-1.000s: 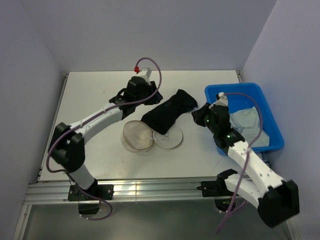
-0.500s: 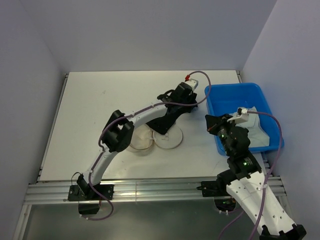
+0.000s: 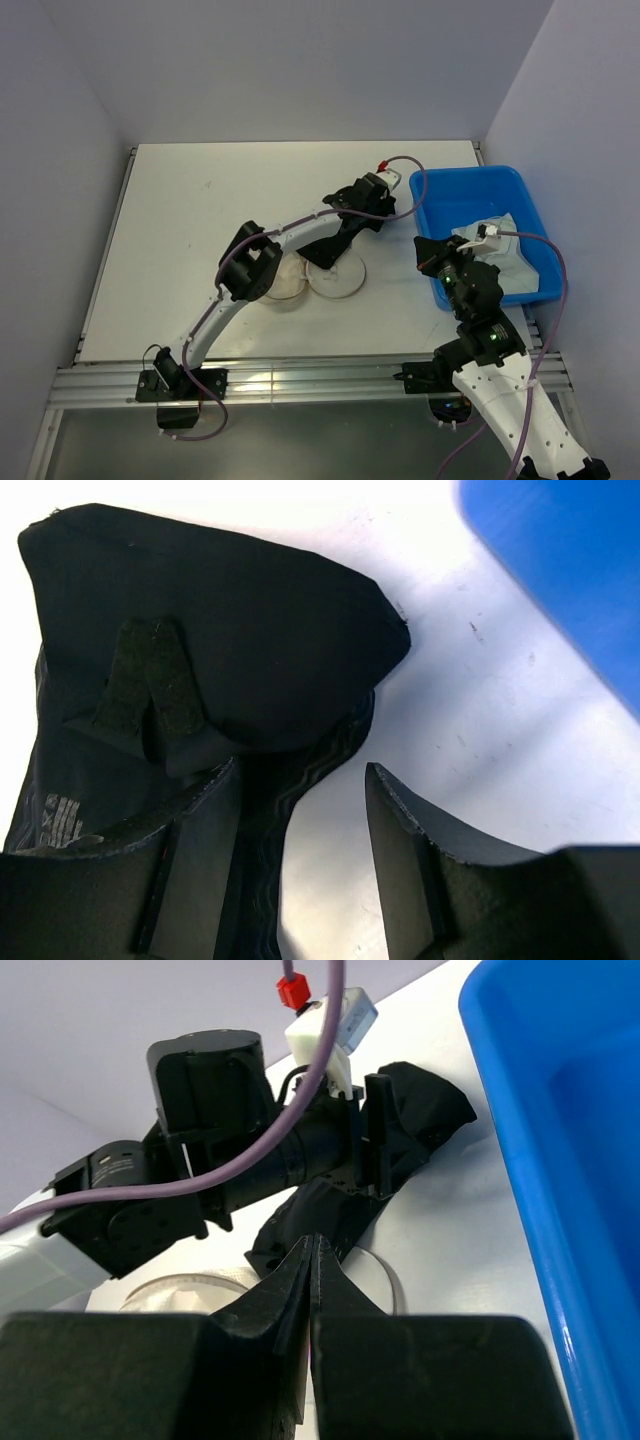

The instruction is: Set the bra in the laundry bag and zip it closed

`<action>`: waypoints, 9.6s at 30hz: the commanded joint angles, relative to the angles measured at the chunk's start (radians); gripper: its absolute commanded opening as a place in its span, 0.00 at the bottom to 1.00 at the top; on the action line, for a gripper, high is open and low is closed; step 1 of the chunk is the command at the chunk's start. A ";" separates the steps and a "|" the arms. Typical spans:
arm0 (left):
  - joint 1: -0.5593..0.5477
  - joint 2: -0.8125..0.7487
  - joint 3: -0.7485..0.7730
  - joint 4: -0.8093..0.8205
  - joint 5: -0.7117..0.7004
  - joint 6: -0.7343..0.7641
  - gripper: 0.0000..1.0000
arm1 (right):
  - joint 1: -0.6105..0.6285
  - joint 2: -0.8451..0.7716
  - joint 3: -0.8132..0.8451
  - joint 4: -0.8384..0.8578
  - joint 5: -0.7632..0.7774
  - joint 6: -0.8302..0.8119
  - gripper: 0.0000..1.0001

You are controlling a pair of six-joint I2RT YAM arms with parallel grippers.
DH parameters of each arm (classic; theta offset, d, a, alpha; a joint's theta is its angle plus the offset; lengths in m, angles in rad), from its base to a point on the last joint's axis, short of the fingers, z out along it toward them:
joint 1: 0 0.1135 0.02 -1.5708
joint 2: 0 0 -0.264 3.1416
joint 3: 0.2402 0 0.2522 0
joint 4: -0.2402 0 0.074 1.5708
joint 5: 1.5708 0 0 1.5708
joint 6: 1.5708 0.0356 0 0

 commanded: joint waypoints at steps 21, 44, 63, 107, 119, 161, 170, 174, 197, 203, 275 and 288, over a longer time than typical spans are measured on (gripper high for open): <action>-0.004 -0.136 -0.009 0.214 -0.018 0.087 0.00 | -0.004 0.063 -0.003 0.060 -0.051 -0.023 0.08; 0.209 -0.449 -0.280 0.617 0.772 -0.478 0.00 | -0.003 0.248 0.110 0.108 -0.126 -0.117 0.60; 0.221 -0.863 -0.702 1.159 0.964 -0.859 0.00 | -0.324 0.407 0.207 0.476 -0.807 -0.077 0.88; 0.261 -1.299 -1.095 0.670 0.619 -0.798 0.87 | -0.064 0.256 0.221 0.346 -1.046 0.146 0.00; 0.262 -1.432 -1.234 0.429 0.568 -0.594 0.82 | -0.064 0.367 0.297 0.200 -1.060 0.003 0.00; -0.030 -1.644 -1.192 0.345 0.724 -0.204 0.99 | 0.266 0.669 0.725 -0.104 -1.424 -0.532 0.00; -0.030 -1.656 -1.192 0.360 0.714 -0.221 0.83 | 0.300 0.675 0.774 -0.330 -1.212 -0.724 0.00; -0.030 -1.633 -1.190 0.337 0.728 -0.221 0.55 | 0.300 0.658 0.765 -0.317 -1.171 -0.711 0.00; -0.029 -1.574 -1.093 0.207 0.620 -0.169 0.00 | 0.298 0.357 0.488 -0.103 -0.759 -0.441 0.84; -0.029 -1.522 -1.038 0.168 0.716 -0.142 0.00 | 0.300 0.151 0.394 -0.086 -0.658 -0.433 1.00; 0.333 -1.554 -1.702 0.411 -0.039 -0.631 0.00 | 0.376 1.057 0.084 1.269 -0.315 0.050 0.00; 0.333 -1.549 -1.713 0.438 -0.003 -0.637 0.00 | 0.424 0.771 0.063 1.111 -0.391 -0.111 0.00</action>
